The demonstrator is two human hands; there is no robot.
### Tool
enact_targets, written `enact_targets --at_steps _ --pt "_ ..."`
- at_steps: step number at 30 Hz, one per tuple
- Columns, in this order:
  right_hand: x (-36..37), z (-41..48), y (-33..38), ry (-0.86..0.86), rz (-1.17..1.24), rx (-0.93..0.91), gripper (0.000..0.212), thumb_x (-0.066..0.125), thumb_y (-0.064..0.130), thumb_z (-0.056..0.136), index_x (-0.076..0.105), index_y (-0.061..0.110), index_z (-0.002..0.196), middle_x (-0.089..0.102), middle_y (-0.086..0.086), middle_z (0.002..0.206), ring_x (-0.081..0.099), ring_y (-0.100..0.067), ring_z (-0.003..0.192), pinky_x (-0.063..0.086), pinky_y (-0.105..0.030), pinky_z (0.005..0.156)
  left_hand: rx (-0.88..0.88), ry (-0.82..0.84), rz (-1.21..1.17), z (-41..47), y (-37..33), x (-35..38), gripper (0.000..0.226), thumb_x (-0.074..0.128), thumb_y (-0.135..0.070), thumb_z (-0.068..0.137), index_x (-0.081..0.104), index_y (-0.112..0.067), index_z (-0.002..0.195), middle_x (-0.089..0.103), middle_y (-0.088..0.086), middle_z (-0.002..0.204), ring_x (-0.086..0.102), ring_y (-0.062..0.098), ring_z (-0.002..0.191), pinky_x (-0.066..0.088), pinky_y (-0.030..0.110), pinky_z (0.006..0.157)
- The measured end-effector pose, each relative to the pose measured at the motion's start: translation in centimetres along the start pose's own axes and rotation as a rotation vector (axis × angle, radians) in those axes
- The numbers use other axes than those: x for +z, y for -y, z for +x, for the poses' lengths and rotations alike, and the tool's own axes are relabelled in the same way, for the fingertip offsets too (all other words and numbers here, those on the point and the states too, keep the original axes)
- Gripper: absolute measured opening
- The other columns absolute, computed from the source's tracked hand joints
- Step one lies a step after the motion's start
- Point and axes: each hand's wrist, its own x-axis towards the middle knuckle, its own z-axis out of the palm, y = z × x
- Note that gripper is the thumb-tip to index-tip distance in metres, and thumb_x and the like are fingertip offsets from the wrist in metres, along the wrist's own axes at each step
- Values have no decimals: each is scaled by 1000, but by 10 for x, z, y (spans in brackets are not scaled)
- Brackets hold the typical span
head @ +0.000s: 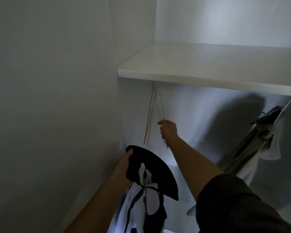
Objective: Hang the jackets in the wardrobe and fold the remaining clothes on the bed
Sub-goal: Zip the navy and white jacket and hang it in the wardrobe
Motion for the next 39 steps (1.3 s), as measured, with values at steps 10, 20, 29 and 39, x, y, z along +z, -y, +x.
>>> enact_targets --at_steps 10,20,29,39 --pt "-66 -15 25 -85 -56 -66 28 38 20 102 60 6 92 45 -4 59 38 -13 47 29 -21 39 9 60 2 -6 3 4 52 43 -39 100 50 3 129 57 21 122 50 33 118 39 41 100" --pt "-173 -83 26 -177 150 35 27 38 5 99 54 8 78 33 -4 54 26 -5 27 19 -12 32 38 112 105 -36 39 51 51 42 -35 101 45 1 137 50 16 135 44 28 130 31 37 113" --pt "-226 -135 21 -202 74 60 27 37 6 96 55 10 76 36 -5 54 28 -8 28 20 -12 32 98 122 240 -65 66 78 38 48 -39 98 61 -3 99 72 13 76 66 26 76 49 36 61" --pt "-308 -271 -107 -111 55 -110 27 48 14 98 59 13 75 47 2 51 40 -8 40 34 -19 41 162 126 349 -110 118 99 49 47 -36 99 47 -2 136 49 16 140 47 28 129 40 35 96"
